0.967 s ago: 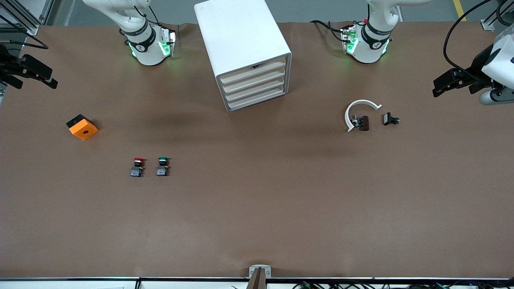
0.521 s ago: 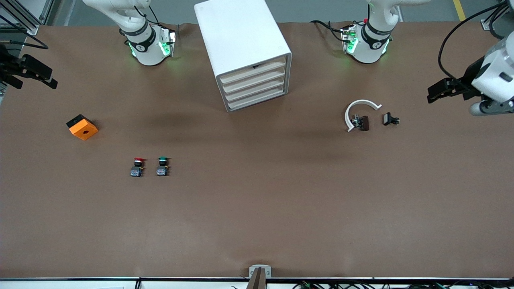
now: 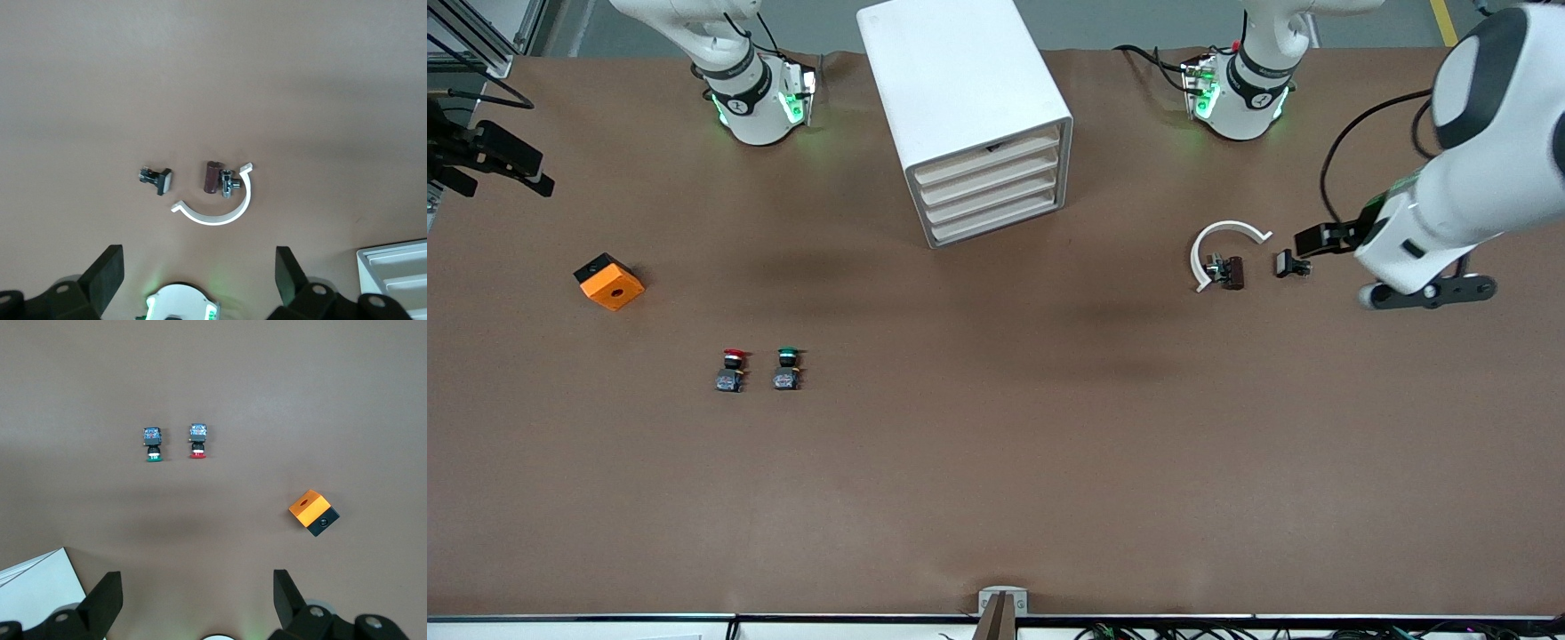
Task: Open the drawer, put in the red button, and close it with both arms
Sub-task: 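Move the left gripper toward the white cabinet's drawer front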
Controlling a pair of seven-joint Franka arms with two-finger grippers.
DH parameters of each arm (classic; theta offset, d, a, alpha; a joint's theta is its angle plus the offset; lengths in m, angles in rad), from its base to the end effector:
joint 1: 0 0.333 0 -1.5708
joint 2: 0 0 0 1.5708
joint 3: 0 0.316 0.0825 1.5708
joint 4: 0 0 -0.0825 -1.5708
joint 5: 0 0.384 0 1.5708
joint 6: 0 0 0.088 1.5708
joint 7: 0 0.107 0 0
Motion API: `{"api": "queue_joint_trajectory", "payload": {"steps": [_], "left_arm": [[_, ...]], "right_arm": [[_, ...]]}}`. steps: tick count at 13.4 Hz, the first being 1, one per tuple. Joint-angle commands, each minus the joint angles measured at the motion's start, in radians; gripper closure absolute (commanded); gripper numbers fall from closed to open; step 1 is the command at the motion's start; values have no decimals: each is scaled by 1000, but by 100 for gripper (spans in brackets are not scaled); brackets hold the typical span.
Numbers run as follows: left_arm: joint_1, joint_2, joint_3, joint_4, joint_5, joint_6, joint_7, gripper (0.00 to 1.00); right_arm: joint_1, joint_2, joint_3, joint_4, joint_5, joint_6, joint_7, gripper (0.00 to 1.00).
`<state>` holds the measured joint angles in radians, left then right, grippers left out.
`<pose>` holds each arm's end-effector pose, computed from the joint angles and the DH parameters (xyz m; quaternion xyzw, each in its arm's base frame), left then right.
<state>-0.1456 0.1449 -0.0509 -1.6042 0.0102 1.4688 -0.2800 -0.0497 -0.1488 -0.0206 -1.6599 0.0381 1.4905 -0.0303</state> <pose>0.5642 -0.1094 0.5198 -0.9894 -0.0409 0.1353 0.0343 0.4979 -0.0316 0.6543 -0.9996 0.0185 0.0093 0.0210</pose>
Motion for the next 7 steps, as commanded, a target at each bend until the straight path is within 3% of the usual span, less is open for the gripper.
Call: {"api": "queue_joint_trajectory", "payload": {"steps": [1, 4, 7], "left_arm": [[-46, 68, 0, 21, -12, -13, -97, 0], [-107, 125, 0, 20, -13, 18, -224, 0], [-172, 192, 0, 23, -71, 54, -483, 0]], "right_arm": [[-4, -5, 4, 5, -1, -4, 4, 0], [-4, -5, 4, 5, -3, -3, 4, 0], [-4, -5, 2, 5, -1, -4, 4, 0]]}}
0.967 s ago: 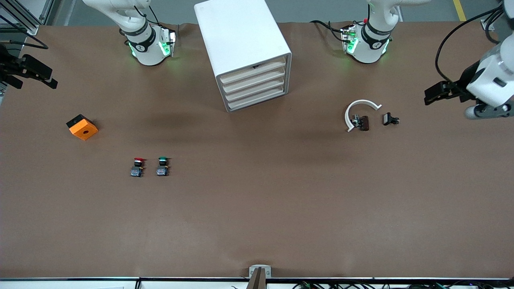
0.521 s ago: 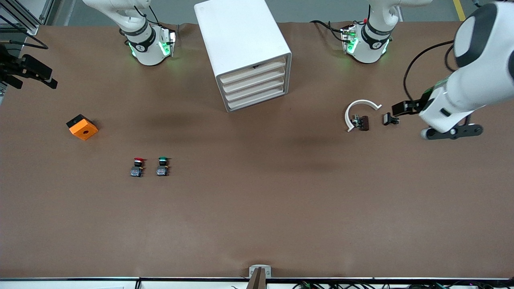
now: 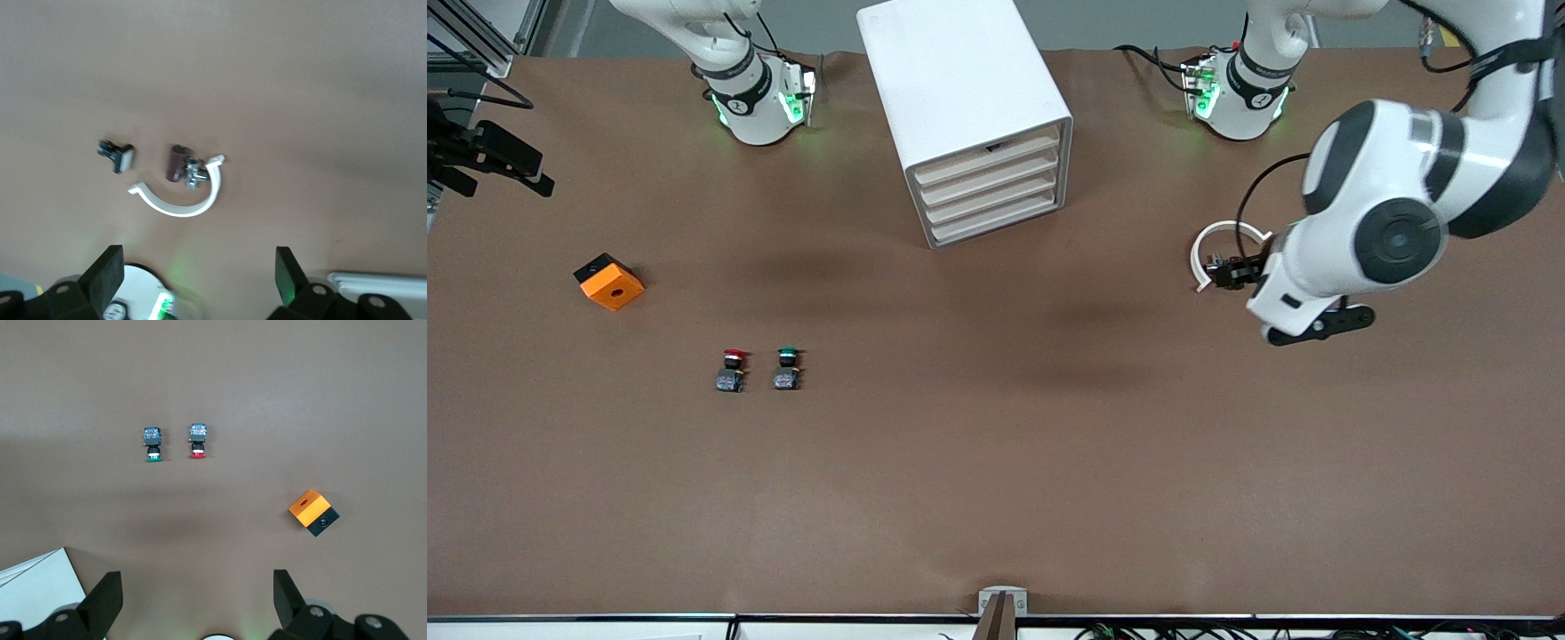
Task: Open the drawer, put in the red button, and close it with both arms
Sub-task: 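Move the left gripper toward the white cabinet's drawer front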
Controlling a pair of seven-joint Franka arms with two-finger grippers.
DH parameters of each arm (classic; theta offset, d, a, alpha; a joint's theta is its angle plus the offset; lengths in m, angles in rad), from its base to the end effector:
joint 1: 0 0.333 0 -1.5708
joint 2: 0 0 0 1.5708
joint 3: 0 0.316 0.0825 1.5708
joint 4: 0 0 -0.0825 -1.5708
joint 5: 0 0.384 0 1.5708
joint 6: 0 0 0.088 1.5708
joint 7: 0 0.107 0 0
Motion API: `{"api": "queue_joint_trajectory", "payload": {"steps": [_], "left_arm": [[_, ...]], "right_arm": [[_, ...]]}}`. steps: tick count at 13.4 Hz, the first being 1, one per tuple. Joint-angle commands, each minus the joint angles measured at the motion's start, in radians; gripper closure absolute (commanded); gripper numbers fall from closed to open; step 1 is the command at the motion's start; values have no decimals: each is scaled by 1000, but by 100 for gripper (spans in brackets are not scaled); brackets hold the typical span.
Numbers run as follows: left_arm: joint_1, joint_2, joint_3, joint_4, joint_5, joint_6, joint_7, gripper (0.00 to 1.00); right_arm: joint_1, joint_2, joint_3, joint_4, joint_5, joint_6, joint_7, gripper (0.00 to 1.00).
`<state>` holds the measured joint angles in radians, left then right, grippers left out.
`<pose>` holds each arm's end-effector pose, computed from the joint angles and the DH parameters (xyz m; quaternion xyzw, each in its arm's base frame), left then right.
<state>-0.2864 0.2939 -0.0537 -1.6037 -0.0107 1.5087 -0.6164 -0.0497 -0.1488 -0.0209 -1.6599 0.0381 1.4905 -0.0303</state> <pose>0.5676 -0.1990 0.4343 -0.9717 -0.1354 0.1774 0.0772 0.4979 -0.0317 0.6543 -0.9996 0.0187 0.0093 0.0210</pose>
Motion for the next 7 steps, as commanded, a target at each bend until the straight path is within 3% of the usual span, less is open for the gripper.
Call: {"api": "queue_joint_trajectory", "payload": {"steps": [1, 7], "left_arm": [[-34, 62, 3, 21, -90, 31, -216, 0], [-129, 158, 3, 28, -127, 80, -544, 0]], "right_arm": [[-4, -5, 3, 5, -1, -6, 4, 0], [-10, -5, -1, 3, -3, -10, 1, 0]]}}
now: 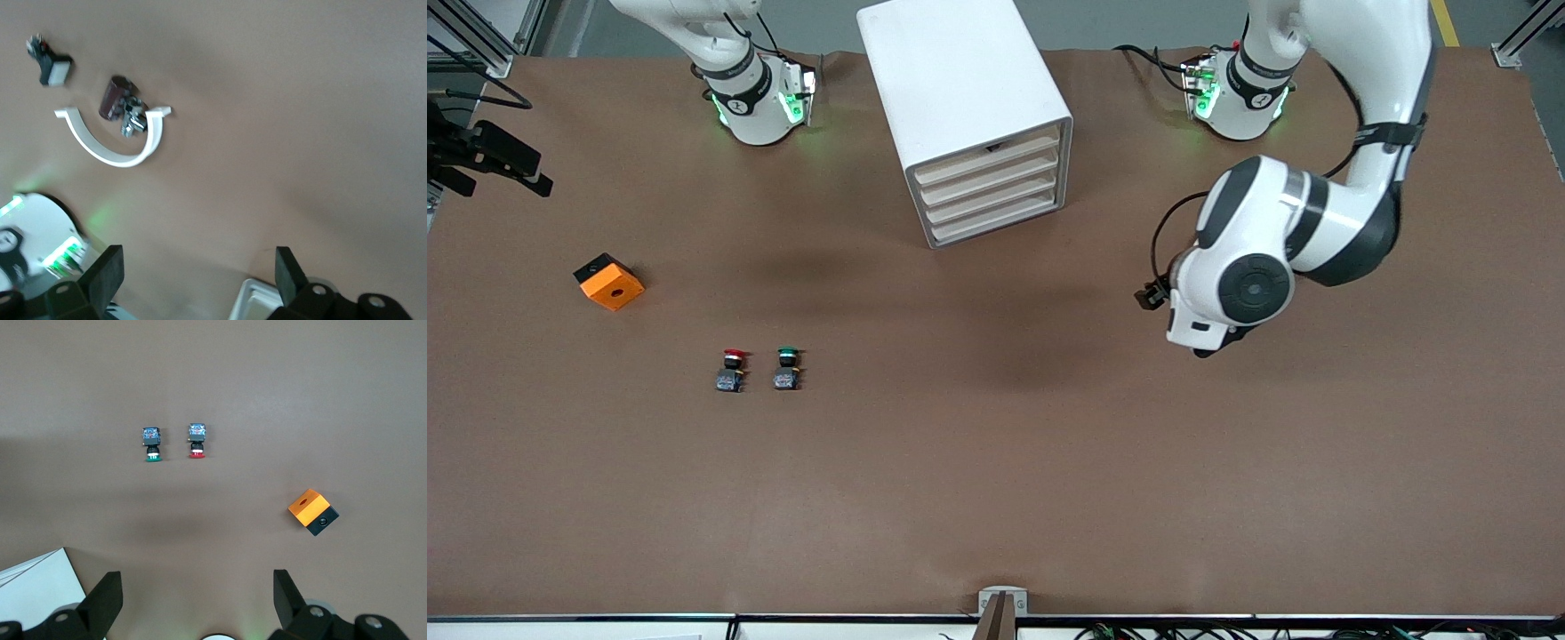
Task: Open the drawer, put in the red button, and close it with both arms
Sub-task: 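Move the left gripper toward the white cabinet's drawer front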
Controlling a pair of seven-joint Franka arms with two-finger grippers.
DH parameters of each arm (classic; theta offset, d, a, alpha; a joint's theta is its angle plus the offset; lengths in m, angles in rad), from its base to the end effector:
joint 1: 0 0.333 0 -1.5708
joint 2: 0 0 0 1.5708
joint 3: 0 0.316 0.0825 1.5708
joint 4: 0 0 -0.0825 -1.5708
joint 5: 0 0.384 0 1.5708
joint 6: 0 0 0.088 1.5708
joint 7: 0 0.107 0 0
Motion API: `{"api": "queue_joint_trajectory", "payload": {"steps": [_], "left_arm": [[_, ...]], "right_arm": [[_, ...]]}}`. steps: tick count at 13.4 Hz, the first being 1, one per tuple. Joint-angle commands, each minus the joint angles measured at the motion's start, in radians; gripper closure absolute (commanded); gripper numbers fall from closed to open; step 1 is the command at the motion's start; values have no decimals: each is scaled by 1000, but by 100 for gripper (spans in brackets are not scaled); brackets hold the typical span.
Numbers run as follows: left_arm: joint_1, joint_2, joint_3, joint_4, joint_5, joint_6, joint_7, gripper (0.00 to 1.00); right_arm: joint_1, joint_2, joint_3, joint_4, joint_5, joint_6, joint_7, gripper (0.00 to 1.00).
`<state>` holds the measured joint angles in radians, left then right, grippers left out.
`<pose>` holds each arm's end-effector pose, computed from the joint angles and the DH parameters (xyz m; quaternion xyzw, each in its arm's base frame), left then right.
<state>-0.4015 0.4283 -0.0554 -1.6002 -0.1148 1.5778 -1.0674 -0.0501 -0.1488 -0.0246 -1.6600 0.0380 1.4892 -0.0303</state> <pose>0.5528 -0.2813 0.3571 -0.9236 -0.3047 0.2078 0.1049 0.4976 -0.0339 0.6541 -0.9995 0.0207 0.0099 0.0213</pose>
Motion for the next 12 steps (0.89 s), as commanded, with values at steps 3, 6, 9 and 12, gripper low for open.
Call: {"api": "queue_joint_trajectory", "payload": {"steps": [3, 6, 9, 12], "left_arm": [[-77, 82, 8, 31, -36, 19, -201, 0], [-111, 139, 6, 39, -46, 19, -368, 0], [-115, 233, 9, 104, -224, 18, -631, 0], [-138, 273, 6, 106, -246, 18, -837, 0]], "right_arm": [[-10, -5, 3, 3, -3, -7, 1, 0], [-10, -5, 3, 3, -3, -9, 0, 0], [-10, -2, 3, 3, -3, -10, 0, 0], [-13, -1, 2, 3, -3, -10, 0, 0]]}}
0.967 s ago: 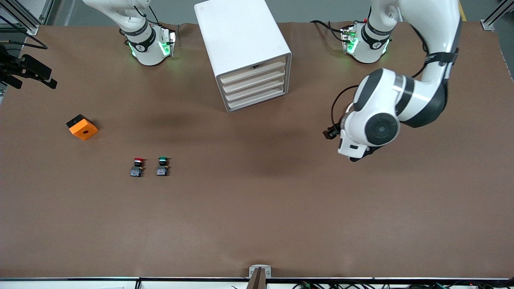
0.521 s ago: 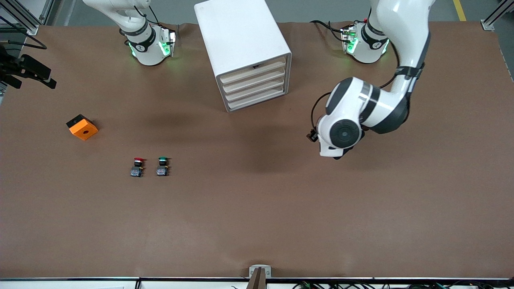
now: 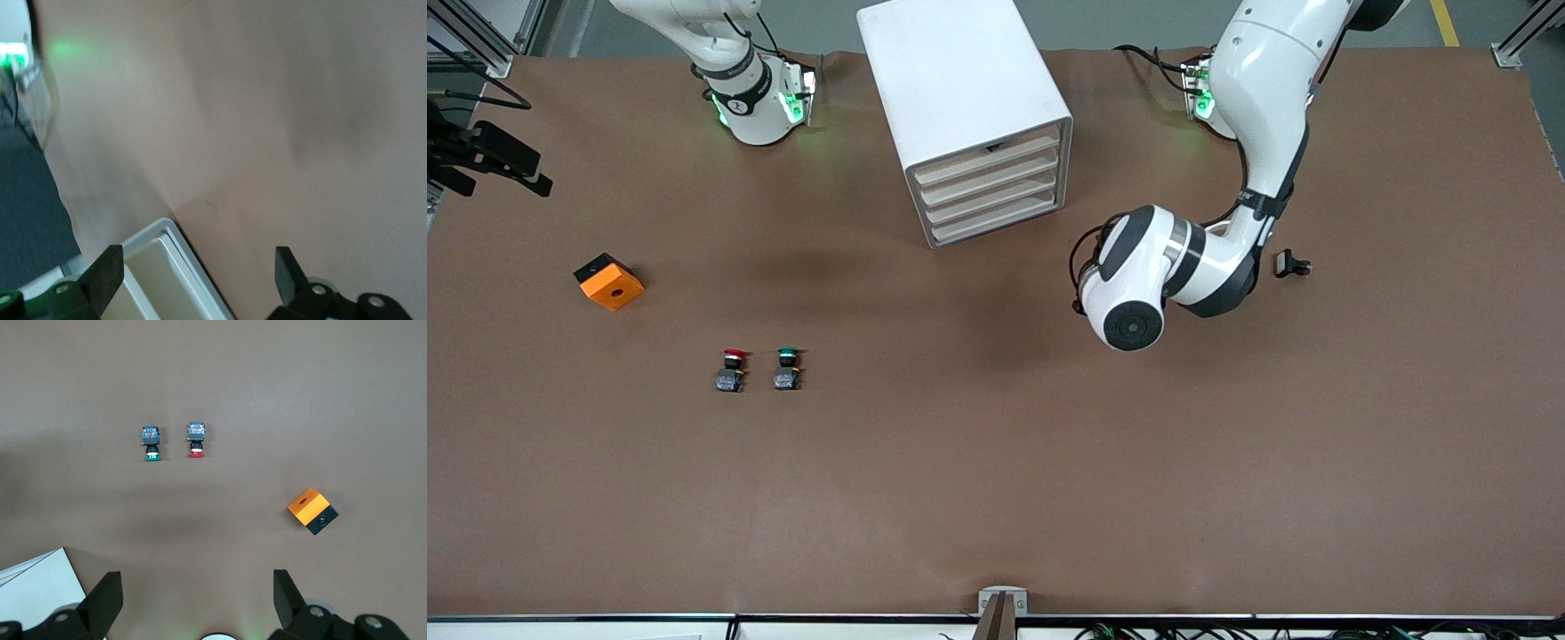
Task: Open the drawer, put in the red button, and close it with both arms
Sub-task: 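Move the left gripper toward the white cabinet's drawer front, then grasp the drawer handle with the left gripper while the right gripper reaches the red button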
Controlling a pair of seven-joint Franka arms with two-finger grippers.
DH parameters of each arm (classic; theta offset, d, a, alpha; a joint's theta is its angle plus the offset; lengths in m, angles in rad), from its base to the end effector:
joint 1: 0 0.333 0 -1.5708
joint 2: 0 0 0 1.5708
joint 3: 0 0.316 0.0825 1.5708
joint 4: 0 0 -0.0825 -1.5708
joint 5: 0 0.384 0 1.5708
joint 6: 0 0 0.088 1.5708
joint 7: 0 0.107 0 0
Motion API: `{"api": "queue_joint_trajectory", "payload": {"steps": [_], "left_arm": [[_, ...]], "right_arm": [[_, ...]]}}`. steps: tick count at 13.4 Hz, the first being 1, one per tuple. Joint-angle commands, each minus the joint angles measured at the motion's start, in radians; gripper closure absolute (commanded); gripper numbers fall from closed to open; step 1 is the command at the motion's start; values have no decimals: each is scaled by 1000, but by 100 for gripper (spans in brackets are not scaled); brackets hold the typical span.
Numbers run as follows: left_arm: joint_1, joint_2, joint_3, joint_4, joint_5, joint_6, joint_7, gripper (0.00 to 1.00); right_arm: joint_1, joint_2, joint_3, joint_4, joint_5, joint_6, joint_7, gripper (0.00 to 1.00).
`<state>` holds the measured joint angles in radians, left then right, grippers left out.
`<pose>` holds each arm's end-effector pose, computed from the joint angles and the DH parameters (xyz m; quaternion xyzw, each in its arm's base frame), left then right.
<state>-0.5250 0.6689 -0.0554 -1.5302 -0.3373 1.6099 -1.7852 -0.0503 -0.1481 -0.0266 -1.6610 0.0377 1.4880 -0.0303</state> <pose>0.5167 -0.3745 0.2393 -0.7433 -0.5786 0.2715 0.1977 0.4976 -0.0352 0.6532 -0.9995 0.0218 0.0113 0.0214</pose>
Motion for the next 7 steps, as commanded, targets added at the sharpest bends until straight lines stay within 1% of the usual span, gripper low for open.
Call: {"api": "queue_joint_trajectory", "payload": {"steps": [1, 2, 3, 4, 5, 7], "left_arm": [[-17, 46, 6, 36, -52, -16, -184, 0], [-26, 54, 6, 36, -90, -15, -222, 0], [-33, 57, 6, 36, -124, -15, -238, 0], [-39, 60, 6, 33, -196, -15, -264, 0], [-47, 63, 8, 30, -241, -15, -278, 0], [-50, 67, 6, 27, -299, -19, -310, 0]], "right_arm": [[-13, -2, 4, 4, -2, -8, 0, 0], [-11, 7, 4, 6, -2, -5, -5, 0], [-10, 30, 4, 7, -21, -9, -5, 0], [-9, 45, 4, 7, -34, -9, 1, 0], [-17, 59, 4, 9, -30, -8, 6, 0], [-23, 84, 1, 10, -34, 5, -7, 0]]}}
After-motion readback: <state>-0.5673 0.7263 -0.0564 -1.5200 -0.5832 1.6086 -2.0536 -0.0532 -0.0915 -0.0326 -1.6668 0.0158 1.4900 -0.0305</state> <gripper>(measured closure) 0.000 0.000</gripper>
